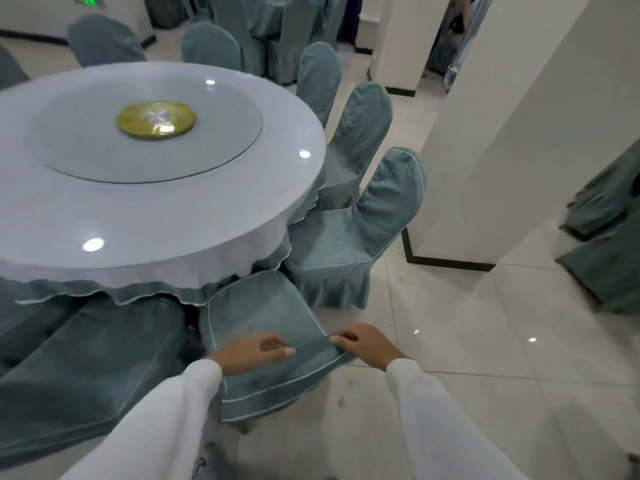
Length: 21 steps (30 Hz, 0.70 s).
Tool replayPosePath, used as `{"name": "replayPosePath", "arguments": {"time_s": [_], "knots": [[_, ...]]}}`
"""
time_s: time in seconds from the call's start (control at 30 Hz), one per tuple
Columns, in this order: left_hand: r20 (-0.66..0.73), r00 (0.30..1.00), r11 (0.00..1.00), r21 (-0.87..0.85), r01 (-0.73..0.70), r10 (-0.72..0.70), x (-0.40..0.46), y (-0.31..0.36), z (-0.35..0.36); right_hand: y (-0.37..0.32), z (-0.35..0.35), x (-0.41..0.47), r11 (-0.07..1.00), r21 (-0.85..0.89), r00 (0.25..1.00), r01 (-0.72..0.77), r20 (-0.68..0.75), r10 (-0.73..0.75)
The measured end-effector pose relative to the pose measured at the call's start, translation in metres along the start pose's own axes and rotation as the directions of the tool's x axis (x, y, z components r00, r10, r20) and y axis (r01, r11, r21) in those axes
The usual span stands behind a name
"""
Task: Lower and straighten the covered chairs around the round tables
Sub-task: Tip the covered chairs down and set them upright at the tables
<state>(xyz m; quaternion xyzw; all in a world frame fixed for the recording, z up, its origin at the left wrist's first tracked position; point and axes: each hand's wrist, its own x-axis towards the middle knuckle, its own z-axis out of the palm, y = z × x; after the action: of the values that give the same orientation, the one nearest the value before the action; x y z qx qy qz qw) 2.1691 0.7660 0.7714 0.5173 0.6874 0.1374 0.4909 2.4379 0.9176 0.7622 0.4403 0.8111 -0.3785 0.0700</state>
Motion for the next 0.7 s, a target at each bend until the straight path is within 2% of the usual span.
{"name": "replayPosePath", "arguments": {"time_s": [0.07, 0.13, 0.23, 0.3, 0.43, 0.53, 0.7], "knots": [[0.128, 0.991, 0.999, -0.007, 0.043, -0.042, -0.007, 0.012, 0.021, 0.012, -0.006, -0.006, 0.997, 0.028, 0.996, 0.068, 0.051, -0.07], [0.181, 0.981, 0.997, 0.057, 0.057, -0.067, -0.01, 0.012, 0.039, 0.015, -0.013, -0.009, 0.992, 0.015, 0.988, 0.124, 0.089, -0.125], [0.067, 0.996, 0.986, 0.162, 0.048, -0.06, -0.014, 0.002, 0.048, 0.015, -0.012, -0.008, 0.977, -0.066, 0.972, 0.204, 0.131, -0.194], [0.005, 1.0, 0.986, 0.166, 0.016, -0.017, -0.014, 0.003, 0.049, 0.018, -0.009, -0.003, 0.968, -0.081, 0.968, 0.239, 0.095, -0.232], [-0.005, 1.0, 0.987, 0.161, -0.028, 0.029, -0.005, 0.01, 0.039, 0.02, -0.01, 0.009, 0.964, -0.084, 0.967, 0.254, 0.011, -0.254], [0.017, 0.999, 0.984, 0.172, -0.035, 0.033, 0.003, 0.012, 0.029, 0.016, -0.015, 0.019, 0.957, -0.094, 0.962, 0.273, 0.005, -0.274], [-0.027, 0.999, 0.989, 0.149, -0.022, 0.026, 0.01, 0.007, 0.02, 0.01, -0.014, 0.033, 0.954, -0.09, 0.958, 0.285, -0.008, -0.286]]}}
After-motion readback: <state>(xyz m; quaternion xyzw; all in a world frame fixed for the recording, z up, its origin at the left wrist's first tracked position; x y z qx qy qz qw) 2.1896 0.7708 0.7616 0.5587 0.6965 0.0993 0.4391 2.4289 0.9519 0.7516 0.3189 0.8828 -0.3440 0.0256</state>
